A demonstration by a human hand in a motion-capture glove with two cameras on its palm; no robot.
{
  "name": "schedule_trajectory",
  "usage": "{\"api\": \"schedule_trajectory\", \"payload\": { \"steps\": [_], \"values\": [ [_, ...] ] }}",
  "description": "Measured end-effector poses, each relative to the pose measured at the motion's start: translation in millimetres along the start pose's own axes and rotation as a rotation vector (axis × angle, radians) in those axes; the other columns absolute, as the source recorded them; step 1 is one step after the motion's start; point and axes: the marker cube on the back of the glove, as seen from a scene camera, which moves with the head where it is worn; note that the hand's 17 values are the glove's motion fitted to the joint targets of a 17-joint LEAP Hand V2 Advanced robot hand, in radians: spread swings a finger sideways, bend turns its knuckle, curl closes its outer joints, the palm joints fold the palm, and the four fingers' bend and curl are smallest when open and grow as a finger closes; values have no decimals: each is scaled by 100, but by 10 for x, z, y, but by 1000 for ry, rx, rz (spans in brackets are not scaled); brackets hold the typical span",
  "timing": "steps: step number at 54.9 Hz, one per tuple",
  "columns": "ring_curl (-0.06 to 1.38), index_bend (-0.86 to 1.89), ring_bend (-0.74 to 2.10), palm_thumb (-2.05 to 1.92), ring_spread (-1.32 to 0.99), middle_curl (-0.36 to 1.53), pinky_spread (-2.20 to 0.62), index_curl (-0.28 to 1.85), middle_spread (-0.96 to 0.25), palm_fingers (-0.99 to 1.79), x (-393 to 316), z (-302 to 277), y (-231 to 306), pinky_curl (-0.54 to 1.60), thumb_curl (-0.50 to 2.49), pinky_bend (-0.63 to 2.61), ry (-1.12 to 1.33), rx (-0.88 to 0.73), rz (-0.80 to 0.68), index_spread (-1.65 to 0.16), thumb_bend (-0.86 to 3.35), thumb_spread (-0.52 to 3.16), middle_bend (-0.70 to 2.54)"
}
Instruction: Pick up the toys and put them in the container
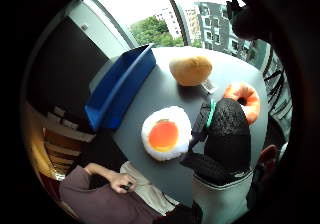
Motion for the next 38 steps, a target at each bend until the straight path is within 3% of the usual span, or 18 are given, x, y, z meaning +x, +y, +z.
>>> {"api": "schedule_trajectory", "payload": {
  "steps": [9, 17, 26, 38],
  "values": [
    [10, 22, 26, 11, -11, 6, -7, 15, -4, 13, 34, -254, -255, 21, 7, 57, -20, -181, 9, -18, 14, 93, 14],
    [14, 16, 31, 5, -12, 10, -6, 18, -4, 3, 207, -324, -357, 25, 11, 63, 39, -254, 50, -22, 12, 126, 16],
    [17, 16, 34, -3, -11, 16, -4, 21, -3, -5, 485, -242, -415, 27, 15, 63, 144, -340, 131, -24, 6, 140, 18],
    [19, 9, 30, -9, -5, 19, 1, 22, -2, -14, 751, 20, -522, 32, 16, 75, 72, -422, 196, -23, -5, 137, 14]
  ]
}}
